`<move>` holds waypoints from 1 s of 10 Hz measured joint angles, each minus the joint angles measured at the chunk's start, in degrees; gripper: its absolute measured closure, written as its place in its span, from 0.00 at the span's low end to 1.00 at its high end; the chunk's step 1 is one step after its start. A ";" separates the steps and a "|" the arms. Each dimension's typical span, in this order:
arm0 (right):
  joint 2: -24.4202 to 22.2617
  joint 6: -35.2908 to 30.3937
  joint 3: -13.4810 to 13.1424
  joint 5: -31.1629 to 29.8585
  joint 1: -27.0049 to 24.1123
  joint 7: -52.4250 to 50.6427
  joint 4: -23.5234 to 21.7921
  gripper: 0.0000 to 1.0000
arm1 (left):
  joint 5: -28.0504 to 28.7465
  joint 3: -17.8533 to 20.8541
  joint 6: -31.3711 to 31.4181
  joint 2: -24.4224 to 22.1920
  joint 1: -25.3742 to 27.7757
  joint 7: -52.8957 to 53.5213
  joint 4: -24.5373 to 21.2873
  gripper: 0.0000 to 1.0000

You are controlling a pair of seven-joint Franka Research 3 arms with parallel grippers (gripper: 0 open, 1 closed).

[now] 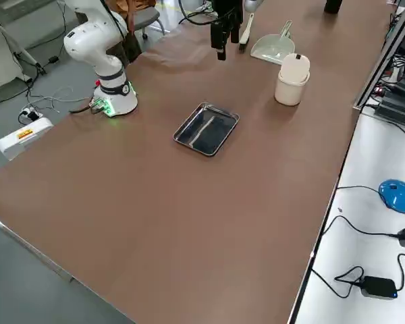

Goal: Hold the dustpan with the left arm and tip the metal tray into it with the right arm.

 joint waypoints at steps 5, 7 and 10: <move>-0.04 0.01 0.00 0.00 0.00 0.00 0.00 0.00 | -0.02 -0.02 -1.29 -3.92 1.15 9.78 -0.18 0.00; -0.04 0.01 0.00 0.00 0.00 0.00 0.00 0.00 | -0.02 -0.05 -1.29 -3.34 1.46 9.93 -0.21 0.00; -0.04 0.02 -0.08 0.00 0.00 0.00 0.00 0.00 | -0.02 -0.10 -1.24 -3.22 1.52 10.26 -0.17 0.00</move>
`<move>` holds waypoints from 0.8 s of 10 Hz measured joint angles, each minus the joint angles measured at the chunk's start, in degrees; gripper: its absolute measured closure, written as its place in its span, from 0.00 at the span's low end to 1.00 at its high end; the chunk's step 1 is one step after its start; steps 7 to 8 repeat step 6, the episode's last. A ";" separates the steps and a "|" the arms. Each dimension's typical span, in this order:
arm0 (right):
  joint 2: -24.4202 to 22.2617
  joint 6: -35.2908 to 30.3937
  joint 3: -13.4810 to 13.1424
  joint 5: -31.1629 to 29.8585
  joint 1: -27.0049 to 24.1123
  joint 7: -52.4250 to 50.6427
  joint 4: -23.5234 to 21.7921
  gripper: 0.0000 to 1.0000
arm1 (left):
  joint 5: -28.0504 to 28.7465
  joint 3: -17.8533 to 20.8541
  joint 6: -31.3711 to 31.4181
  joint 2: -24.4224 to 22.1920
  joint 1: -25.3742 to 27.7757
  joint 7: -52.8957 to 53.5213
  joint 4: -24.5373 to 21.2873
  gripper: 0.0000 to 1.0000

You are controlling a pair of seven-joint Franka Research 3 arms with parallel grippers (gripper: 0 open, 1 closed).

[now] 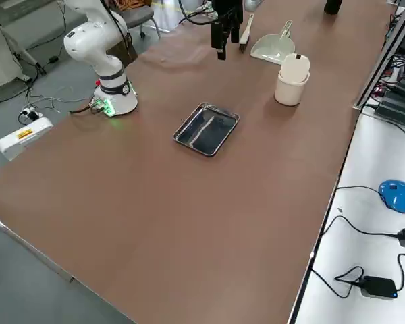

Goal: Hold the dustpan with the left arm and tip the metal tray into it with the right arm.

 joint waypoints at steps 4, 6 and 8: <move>0.00 0.00 -0.15 0.00 -0.01 0.00 0.00 0.00 | -0.01 -0.32 0.33 0.00 -0.05 0.70 0.08 0.00; 0.00 0.00 -0.16 0.00 0.00 0.00 0.00 0.00 | -0.02 -0.52 0.94 0.00 -0.12 0.70 0.12 0.00; 0.00 0.00 -0.16 0.00 0.00 0.00 0.00 0.00 | -0.02 -0.52 0.94 0.00 -0.12 0.70 0.12 0.00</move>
